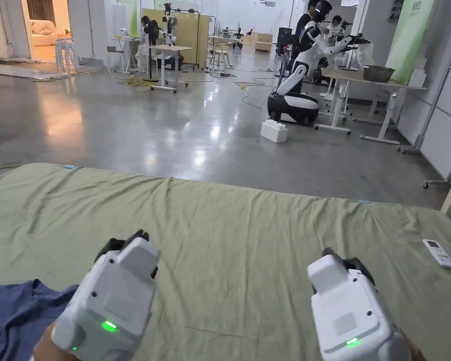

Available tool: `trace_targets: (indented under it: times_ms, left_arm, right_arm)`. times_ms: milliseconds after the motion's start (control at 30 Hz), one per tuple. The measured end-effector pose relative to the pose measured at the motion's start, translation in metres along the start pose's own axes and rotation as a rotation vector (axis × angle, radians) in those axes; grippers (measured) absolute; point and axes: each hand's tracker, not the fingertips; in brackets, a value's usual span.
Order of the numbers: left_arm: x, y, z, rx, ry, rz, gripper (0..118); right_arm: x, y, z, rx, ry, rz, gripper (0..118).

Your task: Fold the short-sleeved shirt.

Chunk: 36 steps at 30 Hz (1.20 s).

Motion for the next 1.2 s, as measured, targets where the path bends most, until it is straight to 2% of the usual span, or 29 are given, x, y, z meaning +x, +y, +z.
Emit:
trace_targets:
  times_ms: [33,133,233,267,300,367,433,467,533,600,633,667,700,733,767,800,833,900,1100,1200]
  left_arm:
    - [0.007,0.001,0.0,-0.01,-0.012,-0.146,4]
    - [0.011,0.001,0.006,0.0,-0.006,-0.389,4]
    - [0.005,0.006,0.008,0.007,-0.013,-0.295,4]
    - [-0.003,0.014,0.014,-0.001,-0.01,-0.242,4]
    - [-0.007,0.018,0.016,-0.007,-0.01,-0.149,4]
    - [-0.021,0.025,0.021,-0.019,-0.042,0.153,4]
    - [-0.036,0.011,0.002,-0.041,-0.045,0.439,4]
    - [-0.044,0.008,0.002,-0.036,-0.049,0.602,4]
    - [-0.048,-0.009,-0.006,-0.002,-0.04,0.859,4]
    - [-0.056,-0.02,-0.012,0.029,-0.035,1.053,4]
    - [-0.057,-0.024,-0.013,0.02,0.003,1.098,4]
    - [-0.051,-0.018,-0.006,0.018,0.021,1.103,4]
    - [-0.051,-0.019,-0.007,0.022,0.03,1.123,4]
    - [-0.052,-0.019,-0.007,0.03,0.023,1.09,4]
    - [-0.05,-0.017,-0.005,0.032,0.025,1.079,4]
    - [-0.048,-0.014,-0.001,0.03,0.031,1.052,4]
    - [-0.049,-0.015,-0.001,0.028,0.027,1.04,4]
    - [-0.052,-0.018,-0.001,0.02,0.023,1.018,4]
    - [-0.063,-0.036,0.009,-0.108,-0.06,0.892,4]
    - [-0.072,-0.062,0.012,-0.193,-0.083,0.861,4]
  right_arm:
    - [-0.003,-0.003,0.0,0.012,0.02,0.076,0]
    - [-0.003,-0.005,0.007,0.01,-0.009,0.149,0]
    - [0.0,-0.012,0.005,0.004,-0.024,0.114,0]
    - [0.004,-0.013,0.005,0.007,-0.023,0.068,0]
    - [0.007,-0.013,0.005,0.009,-0.02,0.008,0]
    - [0.015,-0.011,0.005,-0.011,-0.003,-0.177,0]
    - [0.025,-0.012,0.003,-0.047,-0.005,-0.405,0]
    - [0.029,-0.016,0.0,-0.065,-0.002,-0.551,0]
    - [0.033,-0.023,-0.005,-0.102,-0.021,-0.783,0]
    - [0.031,-0.036,-0.007,-0.188,-0.006,-1.069,0]
    - [0.03,-0.031,0.002,-0.182,-0.072,-1.081,0]
    - [0.029,-0.029,0.002,-0.168,-0.075,-1.075,0]
    - [0.024,-0.029,0.003,-0.194,-0.083,-1.103,0]
    - [0.023,-0.027,0.006,-0.156,-0.115,-1.074,0]
    - [0.022,-0.025,0.008,-0.141,-0.113,-1.066,0]
    - [0.021,-0.025,0.009,-0.163,-0.093,-1.111,0]
    - [0.021,-0.024,0.011,-0.16,-0.093,-1.113,0]
    - [0.022,-0.016,0.014,-0.142,-0.105,-1.057,0]
    - [0.016,-0.011,0.01,-0.127,-0.073,-1.041,0]
    - [0.007,-0.007,0.007,-0.133,-0.051,-1.007,0]
